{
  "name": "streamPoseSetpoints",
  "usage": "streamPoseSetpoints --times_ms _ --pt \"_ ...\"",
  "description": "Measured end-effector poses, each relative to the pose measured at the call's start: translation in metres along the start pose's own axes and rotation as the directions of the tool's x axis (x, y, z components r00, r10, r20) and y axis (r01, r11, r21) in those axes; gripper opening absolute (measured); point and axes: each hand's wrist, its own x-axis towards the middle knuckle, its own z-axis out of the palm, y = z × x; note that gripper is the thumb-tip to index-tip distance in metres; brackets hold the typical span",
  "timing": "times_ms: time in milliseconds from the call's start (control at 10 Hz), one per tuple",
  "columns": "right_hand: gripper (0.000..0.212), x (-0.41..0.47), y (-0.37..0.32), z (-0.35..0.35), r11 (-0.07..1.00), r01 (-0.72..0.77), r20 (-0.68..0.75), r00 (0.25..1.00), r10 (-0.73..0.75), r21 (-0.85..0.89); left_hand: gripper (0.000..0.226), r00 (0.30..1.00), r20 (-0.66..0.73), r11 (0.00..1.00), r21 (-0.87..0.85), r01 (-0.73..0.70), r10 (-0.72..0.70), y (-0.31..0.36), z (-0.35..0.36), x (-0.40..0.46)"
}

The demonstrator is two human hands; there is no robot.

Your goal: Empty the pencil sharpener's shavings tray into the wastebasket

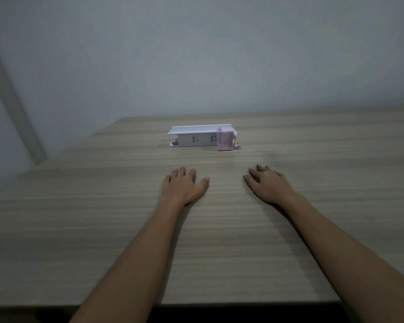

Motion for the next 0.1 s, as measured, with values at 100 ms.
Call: streamPoseSetpoints --times_ms 100 --pt "0.049 0.0005 0.0009 -0.0085 0.992 -0.003 -0.047 0.999 0.009 0.129 0.076 1.0 -0.012 1.0 -0.001 0.007 -0.007 0.0026 -0.0035 0.0015"
